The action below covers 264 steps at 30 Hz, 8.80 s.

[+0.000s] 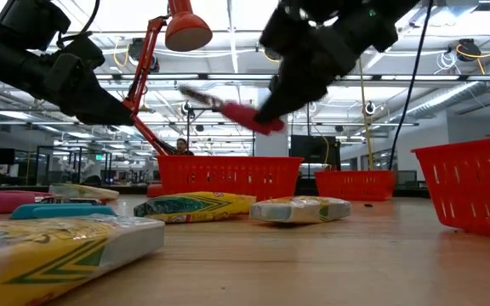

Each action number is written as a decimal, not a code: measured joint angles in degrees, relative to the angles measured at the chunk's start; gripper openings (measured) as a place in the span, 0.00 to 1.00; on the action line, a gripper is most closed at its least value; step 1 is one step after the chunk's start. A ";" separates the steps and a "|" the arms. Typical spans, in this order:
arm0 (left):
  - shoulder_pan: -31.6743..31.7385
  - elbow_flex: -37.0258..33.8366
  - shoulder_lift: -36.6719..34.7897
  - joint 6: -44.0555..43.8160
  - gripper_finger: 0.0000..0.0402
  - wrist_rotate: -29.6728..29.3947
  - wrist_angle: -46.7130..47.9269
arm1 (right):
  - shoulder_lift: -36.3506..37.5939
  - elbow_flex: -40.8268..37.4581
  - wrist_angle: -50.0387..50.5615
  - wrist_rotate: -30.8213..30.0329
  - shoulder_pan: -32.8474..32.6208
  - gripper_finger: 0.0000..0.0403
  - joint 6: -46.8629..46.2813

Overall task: Pick & Place School Supplies
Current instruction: Put the pink hole puncher into the middle red bin

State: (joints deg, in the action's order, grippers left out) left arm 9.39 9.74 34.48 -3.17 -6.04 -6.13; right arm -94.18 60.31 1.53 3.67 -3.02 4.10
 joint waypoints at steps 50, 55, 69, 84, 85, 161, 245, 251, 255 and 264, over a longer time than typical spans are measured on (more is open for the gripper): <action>-0.02 -0.04 0.00 -0.78 0.71 0.07 0.11 | -10.00 8.07 11.29 2.06 2.20 0.52 0.23; -0.03 -0.04 0.00 -0.83 0.71 0.09 0.13 | -7.77 8.91 9.30 -4.06 2.18 0.55 2.89; 0.27 -0.02 0.55 -2.12 0.71 -0.10 -1.68 | -4.45 11.83 4.71 -2.18 15.80 0.55 9.31; 3.21 17.87 37.25 5.77 0.71 4.47 -1.83 | -3.69 11.93 12.37 -5.07 16.81 0.55 13.14; 3.33 19.87 39.18 7.02 0.71 5.38 -0.63 | -3.35 11.92 13.33 -5.23 16.77 0.55 13.18; -4.69 47.82 60.41 19.18 0.10 -6.03 11.60 | 8.72 -14.94 -19.50 -8.03 13.41 0.62 4.09; -21.57 37.27 41.09 0.26 0.58 -27.24 26.75 | -2.42 -14.92 -26.06 -3.86 1.11 0.24 -6.43; -21.57 34.58 41.24 -1.88 0.58 -27.53 23.84 | -2.42 -14.92 -26.14 -3.83 1.24 0.35 -5.54; -21.75 34.49 41.18 -2.42 0.58 -28.39 23.80 | -2.42 -14.92 -26.16 -3.75 1.45 0.61 -6.47; -24.54 34.46 38.35 -6.72 0.58 -31.69 31.18 | -2.39 -14.92 -27.93 -6.85 0.36 0.66 -4.54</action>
State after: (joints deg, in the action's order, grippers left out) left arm -15.15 44.20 72.83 -9.88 -37.73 25.05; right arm -96.57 45.39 -26.40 -3.18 -2.65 -0.45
